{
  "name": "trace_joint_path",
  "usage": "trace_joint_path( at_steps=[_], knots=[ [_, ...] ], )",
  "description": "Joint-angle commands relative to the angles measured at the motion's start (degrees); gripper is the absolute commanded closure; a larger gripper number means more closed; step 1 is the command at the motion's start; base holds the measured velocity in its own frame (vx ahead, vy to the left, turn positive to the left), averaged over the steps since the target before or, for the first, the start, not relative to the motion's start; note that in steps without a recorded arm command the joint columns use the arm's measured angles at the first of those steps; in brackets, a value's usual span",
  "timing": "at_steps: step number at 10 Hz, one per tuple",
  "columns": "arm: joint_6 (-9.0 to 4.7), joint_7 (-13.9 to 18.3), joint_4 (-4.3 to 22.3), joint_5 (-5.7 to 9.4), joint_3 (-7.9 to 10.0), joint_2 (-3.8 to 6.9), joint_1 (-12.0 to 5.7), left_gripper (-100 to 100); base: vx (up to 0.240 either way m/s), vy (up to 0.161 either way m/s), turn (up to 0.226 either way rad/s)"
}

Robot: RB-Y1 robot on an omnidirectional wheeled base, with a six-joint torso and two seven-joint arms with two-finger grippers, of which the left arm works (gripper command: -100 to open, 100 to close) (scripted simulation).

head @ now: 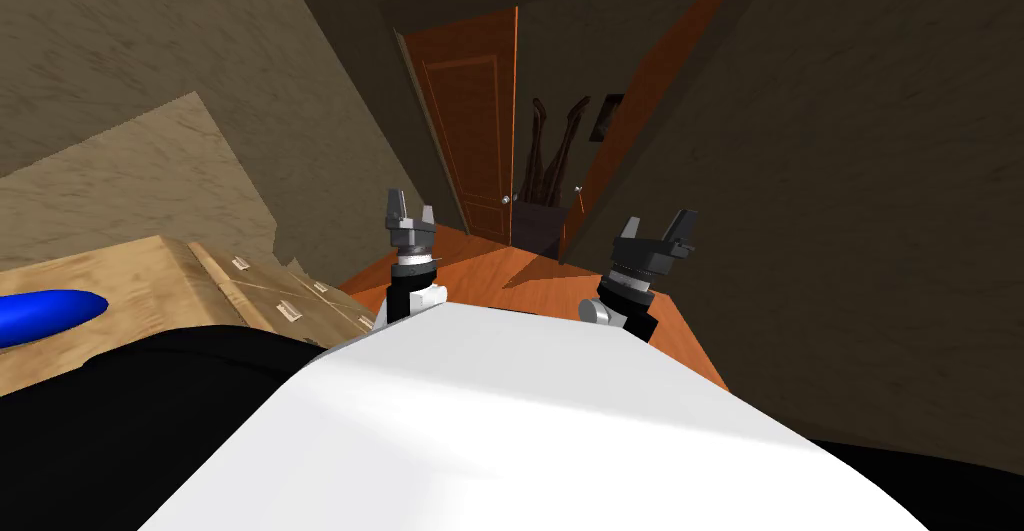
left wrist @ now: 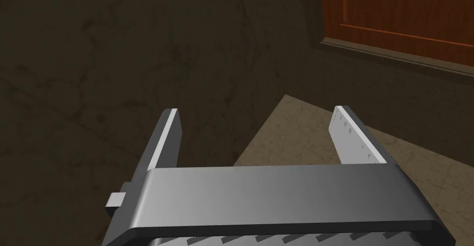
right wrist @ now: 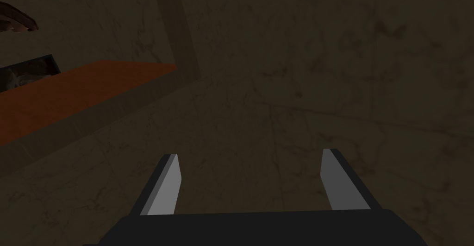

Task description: Push the door open

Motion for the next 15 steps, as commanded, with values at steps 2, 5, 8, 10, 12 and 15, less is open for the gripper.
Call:
trace_joint_path(
  at_steps=[2,5,8,10,12,15],
  knots=[
    [-0.87,2.32,3.2,1.91,-0.52,0.92,-1.03,-100,0.074,0.027,-0.122],
    [-1.88,5.03,6.93,4.13,-1.12,1.83,-2.23,-100,0.117,0.047,-0.119],
    [-2.92,7.81,10.76,6.4,-1.73,2.67,-3.45,-100,0.098,0.049,-0.105],
    [-3.51,9.41,12.96,7.71,-2.09,3.11,-4.16,-100,0.08,0.043,-0.086],
    [-4.12,11.04,15.21,9.05,-2.45,3.55,-4.88,-100,0.074,0.034,-0.098],
    [-5.17,13.83,19.06,11.34,-3.07,4.23,-6.12,-100,0.085,0.049,-0.103]
  ],
)
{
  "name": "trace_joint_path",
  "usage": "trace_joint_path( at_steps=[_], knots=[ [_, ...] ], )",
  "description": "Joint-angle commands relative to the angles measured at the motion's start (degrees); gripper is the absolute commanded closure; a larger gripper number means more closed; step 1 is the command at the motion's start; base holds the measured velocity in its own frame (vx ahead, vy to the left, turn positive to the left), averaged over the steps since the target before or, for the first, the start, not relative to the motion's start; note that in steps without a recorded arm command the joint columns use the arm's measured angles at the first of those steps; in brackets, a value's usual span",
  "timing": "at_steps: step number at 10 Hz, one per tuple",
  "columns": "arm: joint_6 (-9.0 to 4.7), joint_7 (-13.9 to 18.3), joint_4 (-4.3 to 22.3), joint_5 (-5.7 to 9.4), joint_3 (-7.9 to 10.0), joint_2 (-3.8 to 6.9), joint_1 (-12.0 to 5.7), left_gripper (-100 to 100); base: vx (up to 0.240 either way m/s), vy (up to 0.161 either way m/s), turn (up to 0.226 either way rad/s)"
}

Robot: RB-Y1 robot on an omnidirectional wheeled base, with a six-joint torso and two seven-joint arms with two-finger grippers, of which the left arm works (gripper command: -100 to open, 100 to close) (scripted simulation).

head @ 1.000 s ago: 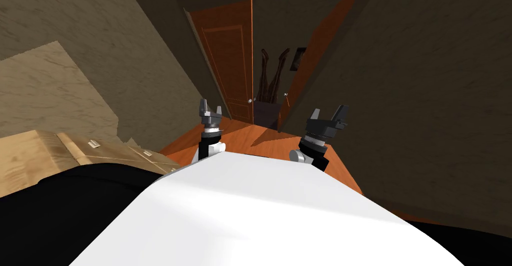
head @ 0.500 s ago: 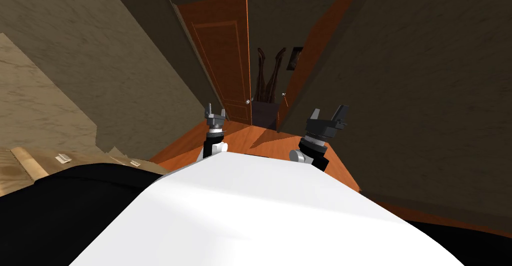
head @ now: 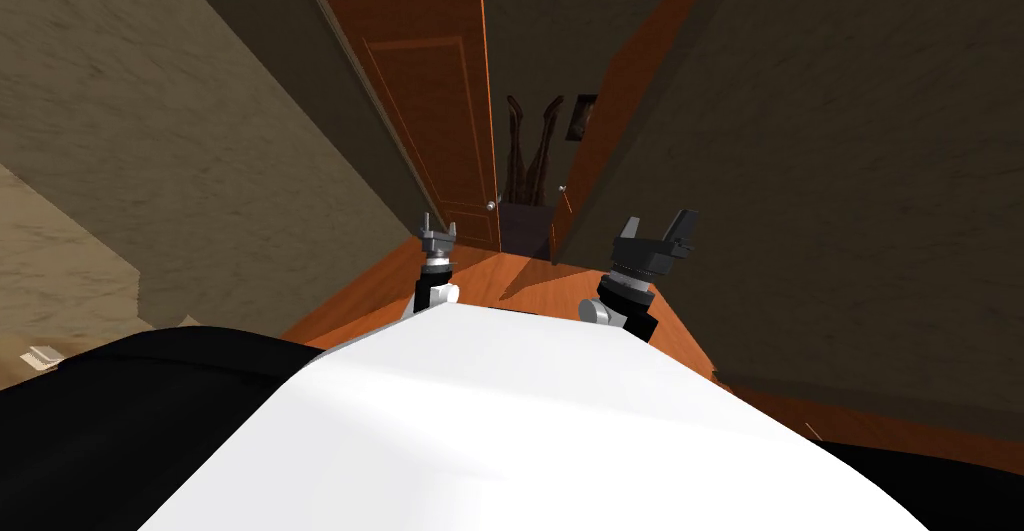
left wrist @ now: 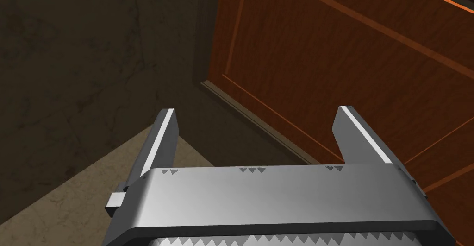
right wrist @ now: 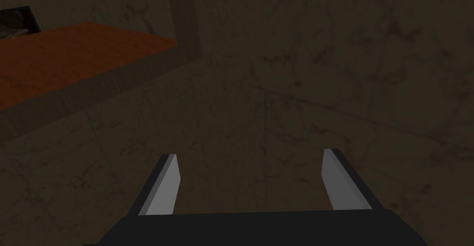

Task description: Push the door open

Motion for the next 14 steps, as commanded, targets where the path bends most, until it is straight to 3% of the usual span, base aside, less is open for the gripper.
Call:
trace_joint_path(
  at_steps=[1,14],
  knots=[
    [-0.56,1.66,2.0,1.28,-0.33,0.4,-0.58,-100,0.09,0.043,-0.115],
    [-5.71,15.44,20.99,12.58,-3.39,3.29,-6.67,-100,0.084,0.065,-0.122]
  ],
)
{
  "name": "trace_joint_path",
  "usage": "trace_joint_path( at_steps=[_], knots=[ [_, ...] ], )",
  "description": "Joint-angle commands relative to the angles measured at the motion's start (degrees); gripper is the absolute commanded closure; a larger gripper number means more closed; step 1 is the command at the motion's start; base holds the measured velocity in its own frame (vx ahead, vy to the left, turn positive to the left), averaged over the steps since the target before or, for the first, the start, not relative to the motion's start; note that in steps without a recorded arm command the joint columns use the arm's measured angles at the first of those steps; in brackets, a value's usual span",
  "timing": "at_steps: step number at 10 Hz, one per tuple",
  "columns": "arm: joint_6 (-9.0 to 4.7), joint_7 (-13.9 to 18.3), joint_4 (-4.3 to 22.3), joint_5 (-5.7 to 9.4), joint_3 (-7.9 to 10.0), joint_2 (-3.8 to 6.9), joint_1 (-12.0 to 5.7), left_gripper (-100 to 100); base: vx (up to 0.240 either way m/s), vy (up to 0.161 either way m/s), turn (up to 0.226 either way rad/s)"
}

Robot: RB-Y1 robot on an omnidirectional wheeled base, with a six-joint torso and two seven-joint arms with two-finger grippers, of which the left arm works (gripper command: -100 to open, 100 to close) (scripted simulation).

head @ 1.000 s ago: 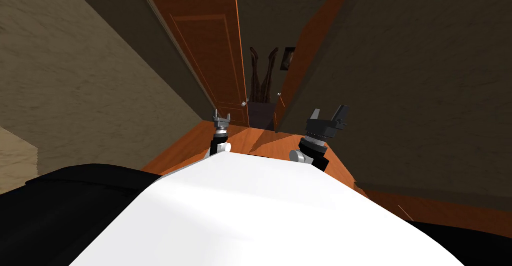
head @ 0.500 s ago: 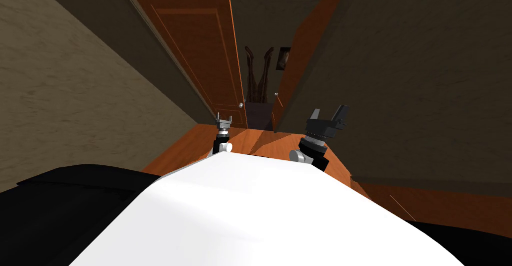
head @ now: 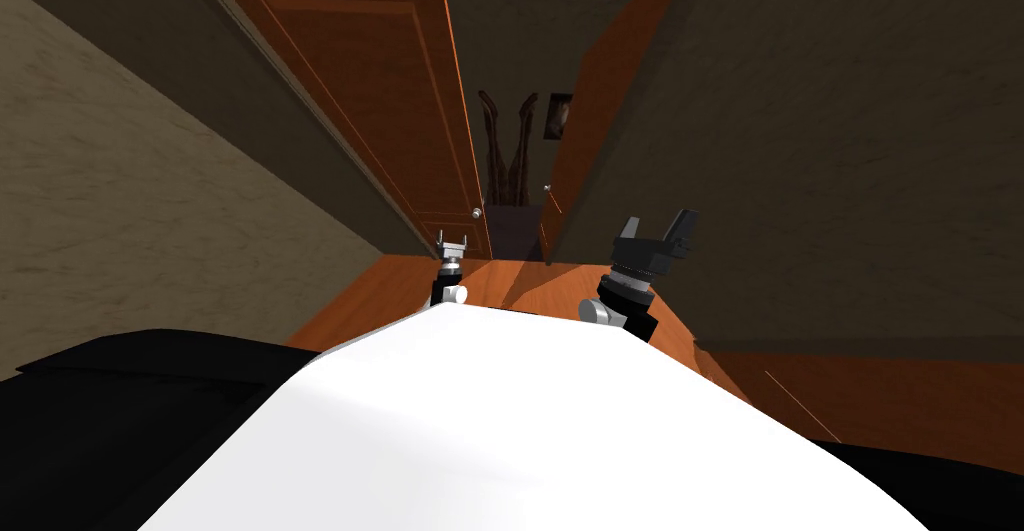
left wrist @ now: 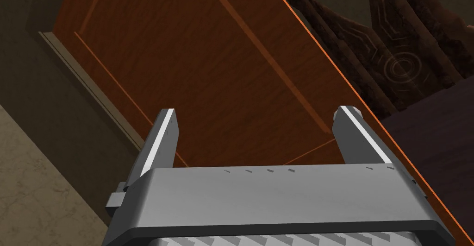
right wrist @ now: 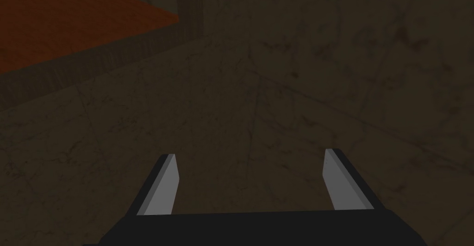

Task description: Push the door open

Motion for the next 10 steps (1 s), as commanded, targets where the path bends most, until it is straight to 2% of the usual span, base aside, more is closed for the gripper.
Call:
trace_joint_path(
  at_steps=[1,10],
  knots=[
    [-0.6,1.99,2.14,1.56,-0.4,0.43,-0.49,-100,0.078,0.081,-0.13],
    [-4.37,12.07,16.04,9.83,-2.64,2.25,-4.95,-100,0.073,0.081,-0.132]
  ],
)
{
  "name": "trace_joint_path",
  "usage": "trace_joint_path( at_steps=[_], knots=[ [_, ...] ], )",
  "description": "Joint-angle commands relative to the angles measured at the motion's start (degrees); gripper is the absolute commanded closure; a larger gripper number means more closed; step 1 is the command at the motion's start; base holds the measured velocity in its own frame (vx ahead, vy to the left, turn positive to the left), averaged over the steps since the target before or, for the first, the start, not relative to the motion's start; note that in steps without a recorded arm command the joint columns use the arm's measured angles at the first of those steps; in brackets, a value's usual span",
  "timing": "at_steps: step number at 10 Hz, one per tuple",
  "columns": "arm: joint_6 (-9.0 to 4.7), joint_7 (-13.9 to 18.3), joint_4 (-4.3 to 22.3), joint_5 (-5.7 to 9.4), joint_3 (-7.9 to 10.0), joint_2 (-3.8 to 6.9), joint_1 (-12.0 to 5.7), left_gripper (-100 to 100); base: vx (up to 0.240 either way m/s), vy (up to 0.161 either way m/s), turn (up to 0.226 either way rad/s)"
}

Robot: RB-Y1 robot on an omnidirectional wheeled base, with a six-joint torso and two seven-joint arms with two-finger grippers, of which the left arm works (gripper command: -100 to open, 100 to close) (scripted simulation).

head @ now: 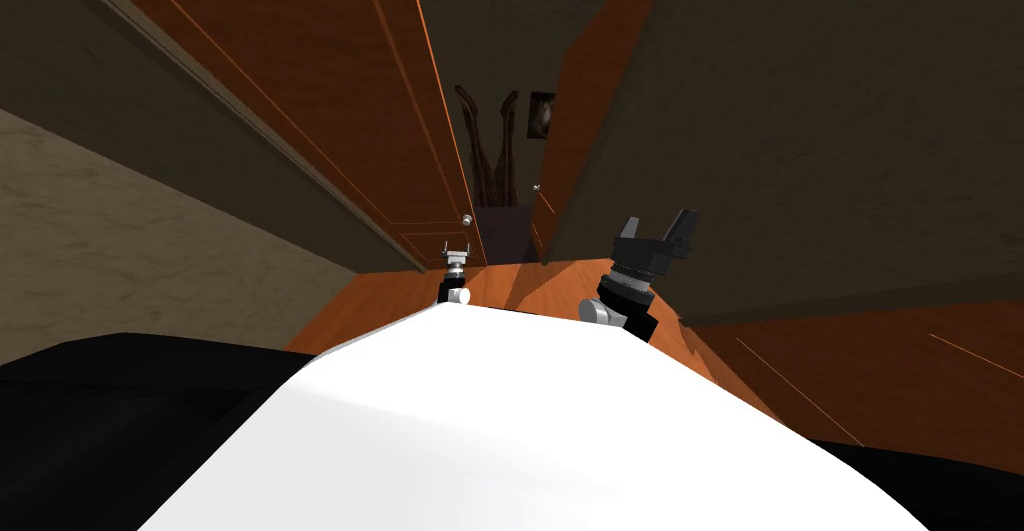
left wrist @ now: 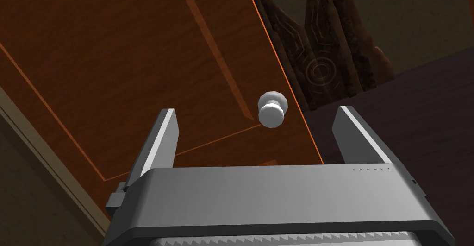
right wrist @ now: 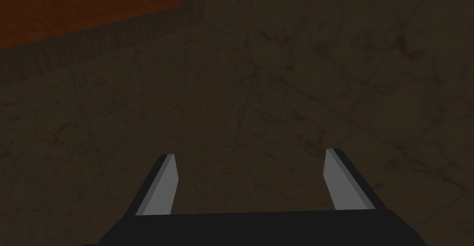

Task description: Push the door open

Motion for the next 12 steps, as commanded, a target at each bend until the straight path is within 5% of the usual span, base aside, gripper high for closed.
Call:
trace_joint_path(
  at_steps=[1,12],
  knots=[
    [-0.37,1.89,1.9,1.58,-0.28,0.42,-0.53,-100,0.068,0.086,-0.129],
    [-4.2,12.15,16.03,9.99,-2.56,2.11,-5.06,-100,0.059,0.077,-0.112]
  ],
)
